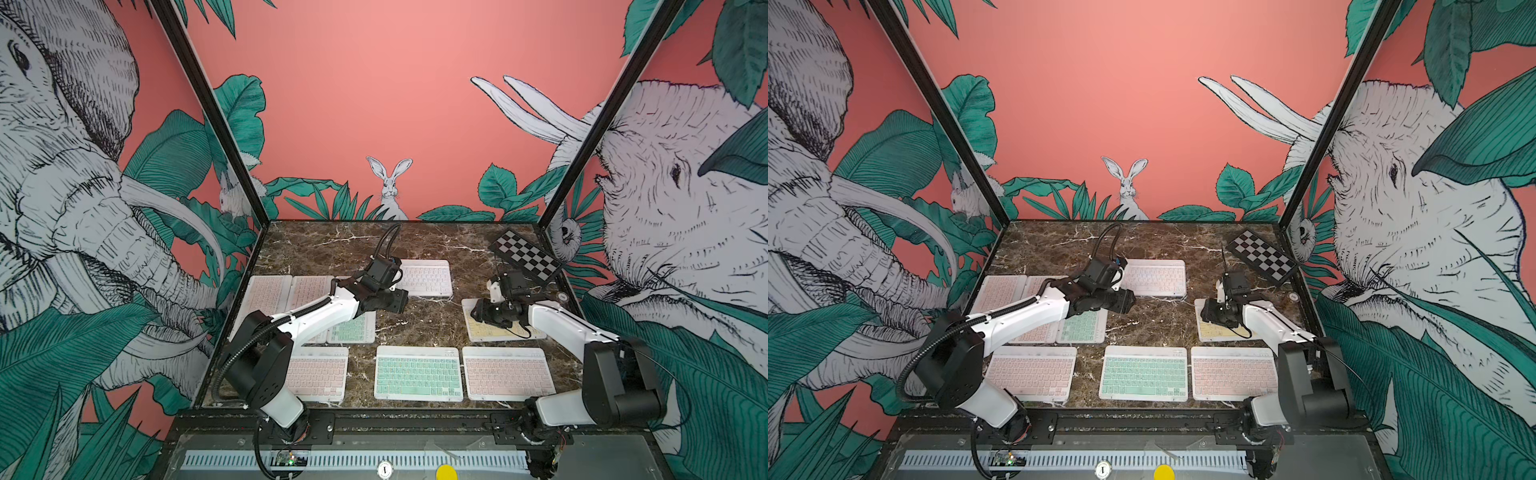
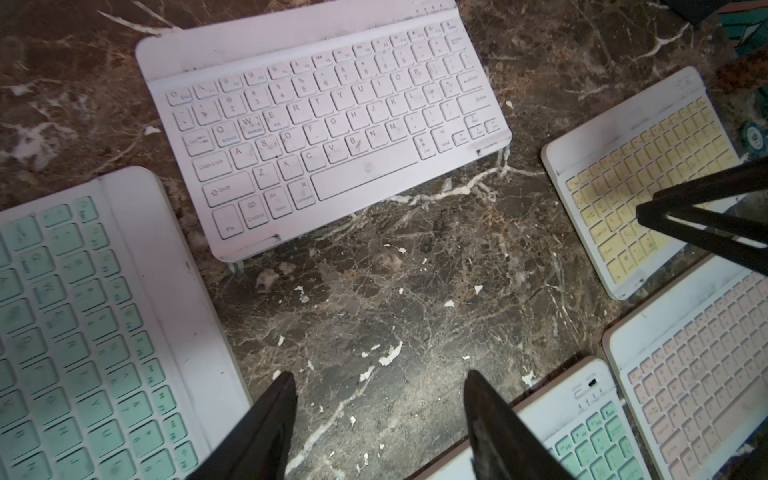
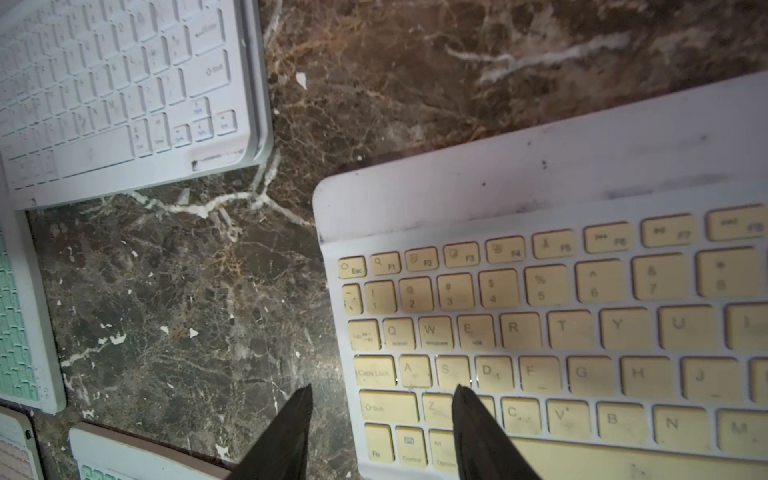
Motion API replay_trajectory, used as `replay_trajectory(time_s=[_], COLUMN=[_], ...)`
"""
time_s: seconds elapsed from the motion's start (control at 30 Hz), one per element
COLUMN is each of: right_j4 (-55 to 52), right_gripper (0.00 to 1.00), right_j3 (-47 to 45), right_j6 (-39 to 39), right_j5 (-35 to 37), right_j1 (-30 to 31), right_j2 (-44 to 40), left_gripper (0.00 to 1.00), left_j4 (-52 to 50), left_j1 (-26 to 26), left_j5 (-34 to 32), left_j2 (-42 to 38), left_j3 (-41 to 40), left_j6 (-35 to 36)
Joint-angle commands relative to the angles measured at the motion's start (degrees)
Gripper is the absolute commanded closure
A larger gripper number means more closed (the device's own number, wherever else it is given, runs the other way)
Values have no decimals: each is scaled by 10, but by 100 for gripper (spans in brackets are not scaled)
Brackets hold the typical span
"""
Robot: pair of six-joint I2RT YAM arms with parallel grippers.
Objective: Stack the numeric keypads
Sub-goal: Move the numeric keypad to the center of the board.
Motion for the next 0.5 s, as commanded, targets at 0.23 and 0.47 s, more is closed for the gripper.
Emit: replay_trajectory(time_s=[0.23,0.47], right_j4=[43,75], right_gripper=[47,47], right_j3=[-16,-21], right_j6=[-4,7], right_j5=[9,0], right_j1=[14,38], right_j2=[40,65], left_gripper=[34,34], left_j4=[21,15], left_j1=[-5,-7], left_j5=[14,10], left_j2=[10,21], left_j3=[4,12], left_j6=[-15,-12])
